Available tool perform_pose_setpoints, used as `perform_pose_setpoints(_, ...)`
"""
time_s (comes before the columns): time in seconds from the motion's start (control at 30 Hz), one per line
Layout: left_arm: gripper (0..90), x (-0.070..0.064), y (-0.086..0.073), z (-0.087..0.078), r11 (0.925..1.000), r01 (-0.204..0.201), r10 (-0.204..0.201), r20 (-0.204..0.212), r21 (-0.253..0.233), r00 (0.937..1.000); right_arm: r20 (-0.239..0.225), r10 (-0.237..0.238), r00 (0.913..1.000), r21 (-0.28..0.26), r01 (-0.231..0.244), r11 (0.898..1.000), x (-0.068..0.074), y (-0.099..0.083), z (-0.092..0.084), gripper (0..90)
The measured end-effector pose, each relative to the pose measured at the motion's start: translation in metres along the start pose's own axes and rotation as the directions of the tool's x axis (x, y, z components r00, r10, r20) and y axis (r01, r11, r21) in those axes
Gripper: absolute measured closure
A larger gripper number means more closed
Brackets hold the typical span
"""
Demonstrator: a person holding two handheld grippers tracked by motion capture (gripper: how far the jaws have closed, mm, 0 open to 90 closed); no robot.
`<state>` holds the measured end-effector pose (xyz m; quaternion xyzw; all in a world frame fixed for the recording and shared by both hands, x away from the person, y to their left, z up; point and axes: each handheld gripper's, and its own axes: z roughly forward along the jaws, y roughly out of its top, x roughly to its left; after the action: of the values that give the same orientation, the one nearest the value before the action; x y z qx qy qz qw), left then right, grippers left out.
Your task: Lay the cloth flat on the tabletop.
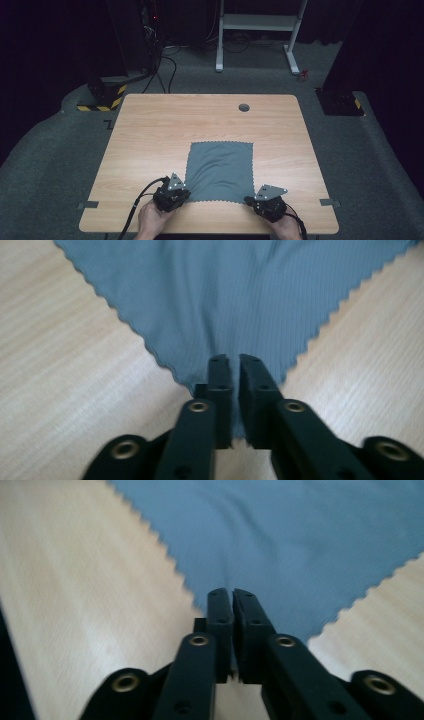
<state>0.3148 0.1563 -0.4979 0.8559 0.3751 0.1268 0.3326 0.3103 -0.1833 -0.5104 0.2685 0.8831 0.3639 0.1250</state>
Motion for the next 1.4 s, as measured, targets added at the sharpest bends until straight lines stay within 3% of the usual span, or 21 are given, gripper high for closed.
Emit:
perform_pose_setpoints(0.13,68.7,0.008,0.015,0.005,0.9987,0.008,-0.011,-0.043,-0.051,0.999,0.014,0.02,0.9997,-0.036,-0.019,0.999,-0.007,0.013,0.01,81.6)
perform_pose_setpoints(0.27,65.1,0.033,0.033,0.025,0.9933,0.083,-0.088,-0.051,-0.08,0.9949,0.02,0.033,0.9993,-0.038,-0.032,0.999,-0.013,0.025,0.028,78.6)
perform_pose_setpoints(0.37,64.8,0.057,0.044,0.042,0.9832,0.164,-0.167,-0.027,-0.079,0.9856,0.027,0.045,0.9986,-0.04,-0.044,0.998,-0.018,0.029,0.041,76.3)
perform_pose_setpoints(0.47,64.8,0.069,0.056,0.054,0.9862,0.147,-0.152,-0.064,-0.077,0.9864,0.032,0.067,0.9972,-0.045,-0.066,0.997,-0.02,0.03,0.048,74.1)
perform_pose_setpoints(0.57,64.5,0.08,0.068,0.066,0.9819,0.165,-0.172,-0.072,-0.093,0.9825,0.035,0.078,0.9963,-0.064,-0.076,0.995,-0.02,0.031,0.048,72.5)
perform_pose_setpoints(0.77,66.7,0.093,0.084,0.081,0.9806,0.167,-0.177,-0.094,-0.103,0.9798,0.05,0.062,0.9968,-0.047,-0.06,0.997,-0.018,0.031,0.049,71.3)
perform_pose_setpoints(0.87,68.9,0.095,0.089,0.087,0.9883,0.136,-0.143,-0.123,-0.071,0.9819,0.052,0.062,0.9967,-0.047,-0.06,0.997,-0.019,0.031,0.05,71.0)
perform_pose_setpoints(1.03,72.1,0.102,0.092,0.096,0.9935,0.112,-0.114,-0.165,-0.019,0.9798,0.048,0.064,0.9968,-0.045,-0.062,0.997,-0.019,0.031,0.05,70.1)
perform_pose_setpoints(1.1,73.2,0.105,0.092,0.097,0.9929,0.116,-0.119,-0.162,-0.027,0.9797,0.047,0.065,0.9968,-0.045,-0.063,0.997,-0.019,0.031,0.05,69.8)
perform_pose_setpoints(1.2,74.8,0.109,0.094,0.101,0.9954,0.086,-0.092,-0.18,-0.042,0.9794,0.048,0.062,0.9969,-0.044,-0.06,0.997,-0.018,0.031,0.05,69.8)
perform_pose_setpoints(1.23,74.9,0.11,0.094,0.101,0.9928,0.109,-0.116,-0.171,-0.05,0.9784,0.048,0.064,0.9968,-0.044,-0.061,0.997,-0.018,0.031,0.05,69.8)
perform_pose_setpoints(1.33,74.5,0.112,0.094,0.1,0.9921,0.116,-0.122,-0.167,-0.047,0.9783,0.049,0.066,0.9966,-0.042,-0.064,0.997,-0.018,0.031,0.05,69.3)
perform_pose_setpoints(1.4,69.2,0.113,0.093,0.099,0.9897,0.137,-0.142,-0.184,-0.042,0.9725,0.047,0.064,0.9968,-0.044,-0.062,0.997,-0.018,0.031,0.05,68.7)
